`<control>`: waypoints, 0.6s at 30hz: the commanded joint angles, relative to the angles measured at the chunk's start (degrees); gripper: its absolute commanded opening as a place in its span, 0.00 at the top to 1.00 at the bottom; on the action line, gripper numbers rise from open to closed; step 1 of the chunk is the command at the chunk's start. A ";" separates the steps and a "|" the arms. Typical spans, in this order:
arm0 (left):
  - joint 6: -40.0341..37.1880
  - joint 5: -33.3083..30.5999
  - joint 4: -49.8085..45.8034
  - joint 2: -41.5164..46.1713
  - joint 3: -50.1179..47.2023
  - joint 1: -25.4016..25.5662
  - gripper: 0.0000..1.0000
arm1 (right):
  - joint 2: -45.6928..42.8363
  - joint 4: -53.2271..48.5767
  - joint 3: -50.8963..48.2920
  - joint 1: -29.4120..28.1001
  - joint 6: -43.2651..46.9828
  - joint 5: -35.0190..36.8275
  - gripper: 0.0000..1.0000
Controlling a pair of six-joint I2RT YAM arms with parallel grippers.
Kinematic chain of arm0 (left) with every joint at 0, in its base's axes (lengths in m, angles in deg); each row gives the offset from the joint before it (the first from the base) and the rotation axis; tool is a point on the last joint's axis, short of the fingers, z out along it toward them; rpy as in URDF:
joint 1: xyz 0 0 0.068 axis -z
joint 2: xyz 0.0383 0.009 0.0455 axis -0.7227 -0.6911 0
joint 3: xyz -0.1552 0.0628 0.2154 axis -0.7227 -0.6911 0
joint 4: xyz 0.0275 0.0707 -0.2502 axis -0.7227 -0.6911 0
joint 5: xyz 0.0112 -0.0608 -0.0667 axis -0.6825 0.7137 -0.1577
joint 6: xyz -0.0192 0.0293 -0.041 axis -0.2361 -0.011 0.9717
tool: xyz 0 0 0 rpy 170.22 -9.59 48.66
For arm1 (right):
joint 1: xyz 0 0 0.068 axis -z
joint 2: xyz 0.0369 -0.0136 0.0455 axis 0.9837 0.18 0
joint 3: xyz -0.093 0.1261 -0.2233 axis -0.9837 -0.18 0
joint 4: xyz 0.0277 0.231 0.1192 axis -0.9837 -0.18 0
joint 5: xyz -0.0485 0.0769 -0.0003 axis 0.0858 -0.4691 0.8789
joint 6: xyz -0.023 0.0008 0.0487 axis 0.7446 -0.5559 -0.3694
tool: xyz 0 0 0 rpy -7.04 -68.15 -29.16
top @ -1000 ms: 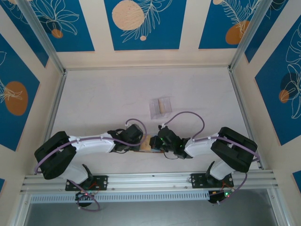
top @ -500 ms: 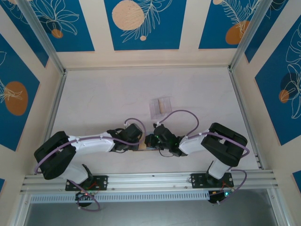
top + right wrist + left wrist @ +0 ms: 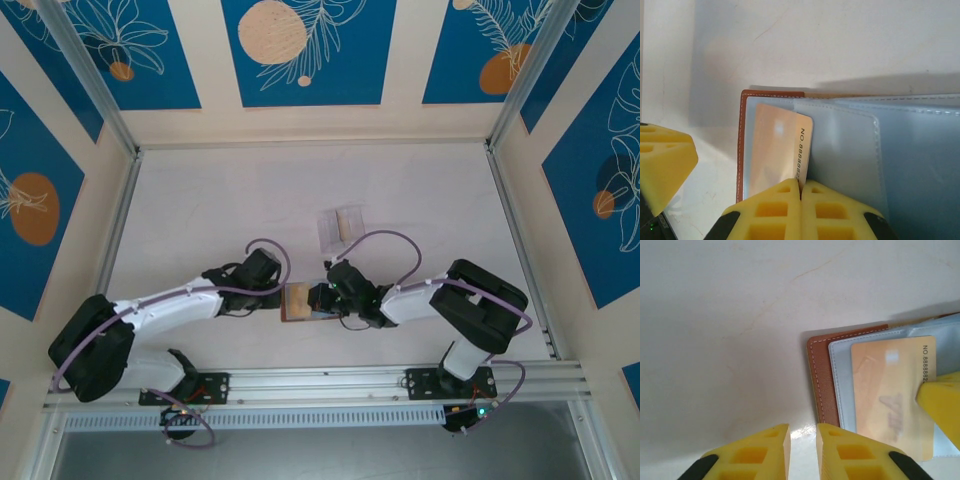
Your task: Put the credit cards into the card holder
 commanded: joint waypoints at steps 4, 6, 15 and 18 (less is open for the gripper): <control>-3.92 4.36 1.42 -5.60 1.13 -0.51 0.84 | 0.99 -12.50 1.68 -0.10 4.62 -2.31 1.00; -3.88 4.98 2.92 -7.33 0.75 -0.43 0.84 | 0.84 -14.04 2.54 -0.09 5.61 -2.43 1.00; -2.96 4.17 5.55 -9.64 -1.51 -0.45 0.85 | -1.86 -17.91 6.32 1.52 10.37 -8.58 0.90; -2.38 3.55 5.58 -9.90 -1.96 -0.50 0.85 | -3.99 -20.26 7.57 3.68 11.67 -11.87 0.86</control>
